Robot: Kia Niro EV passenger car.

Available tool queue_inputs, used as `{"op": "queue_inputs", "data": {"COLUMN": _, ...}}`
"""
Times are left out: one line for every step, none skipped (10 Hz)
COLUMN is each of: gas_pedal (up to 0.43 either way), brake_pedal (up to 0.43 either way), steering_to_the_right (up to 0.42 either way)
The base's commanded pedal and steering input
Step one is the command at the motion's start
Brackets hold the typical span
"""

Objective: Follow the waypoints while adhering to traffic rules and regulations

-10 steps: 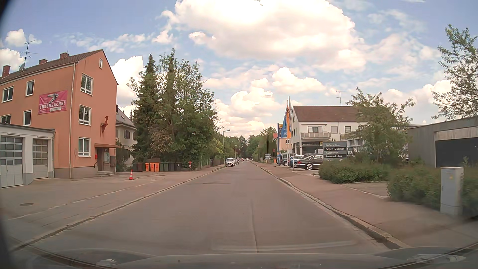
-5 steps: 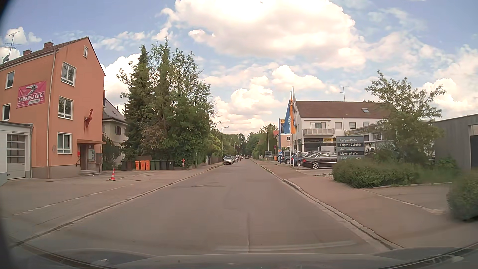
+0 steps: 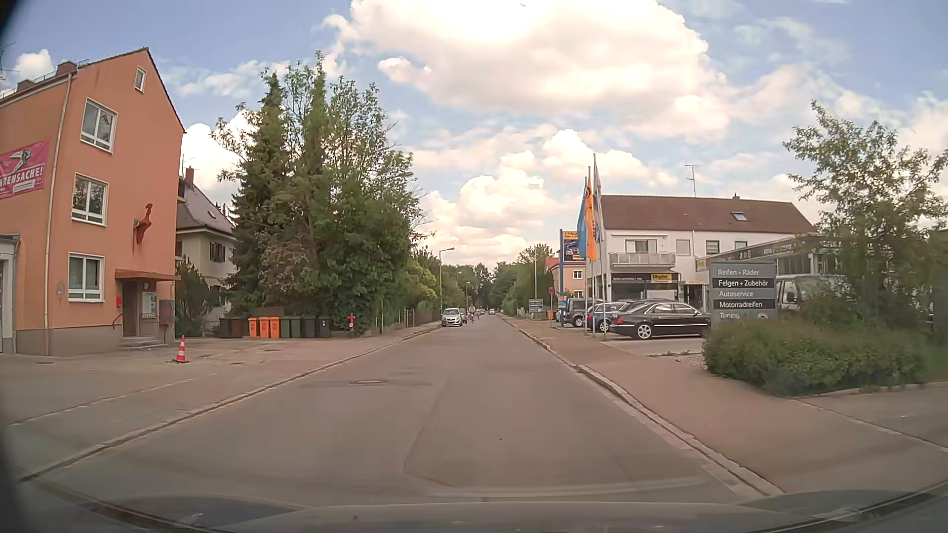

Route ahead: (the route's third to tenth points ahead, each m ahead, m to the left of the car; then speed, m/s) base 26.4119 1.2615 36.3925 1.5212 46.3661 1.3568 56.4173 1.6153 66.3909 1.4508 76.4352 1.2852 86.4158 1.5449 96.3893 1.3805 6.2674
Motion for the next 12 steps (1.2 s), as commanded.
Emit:
{"op": "queue_inputs", "data": {"gas_pedal": 0.087, "brake_pedal": 0.018, "steering_to_the_right": -0.006}}
{"op": "queue_inputs", "data": {"gas_pedal": 0.087, "brake_pedal": 0.018, "steering_to_the_right": -0.006}}
{"op": "queue_inputs", "data": {"gas_pedal": 0.087, "brake_pedal": 0.018, "steering_to_the_right": -0.006}}
{"op": "queue_inputs", "data": {"gas_pedal": 0.087, "brake_pedal": 0.018, "steering_to_the_right": -0.007}}
{"op": "queue_inputs", "data": {"gas_pedal": 0.087, "brake_pedal": 0.018, "steering_to_the_right": -0.007}}
{"op": "queue_inputs", "data": {"gas_pedal": 0.087, "brake_pedal": 0.018, "steering_to_the_right": -0.005}}
{"op": "queue_inputs", "data": {"gas_pedal": 0.067, "brake_pedal": 0.018, "steering_to_the_right": -0.003}}
{"op": "queue_inputs", "data": {"gas_pedal": 0.059, "brake_pedal": 0.018, "steering_to_the_right": -0.002}}
{"op": "queue_inputs", "data": {"gas_pedal": 0.059, "brake_pedal": 0.018, "steering_to_the_right": -0.002}}
{"op": "queue_inputs", "data": {"gas_pedal": 0.059, "brake_pedal": 0.018, "steering_to_the_right": -0.002}}
{"op": "queue_inputs", "data": {"gas_pedal": 0.059, "brake_pedal": 0.018, "steering_to_the_right": -0.001}}
{"op": "queue_inputs", "data": {"gas_pedal": 0.059, "brake_pedal": 0.018, "steering_to_the_right": -0.001}}
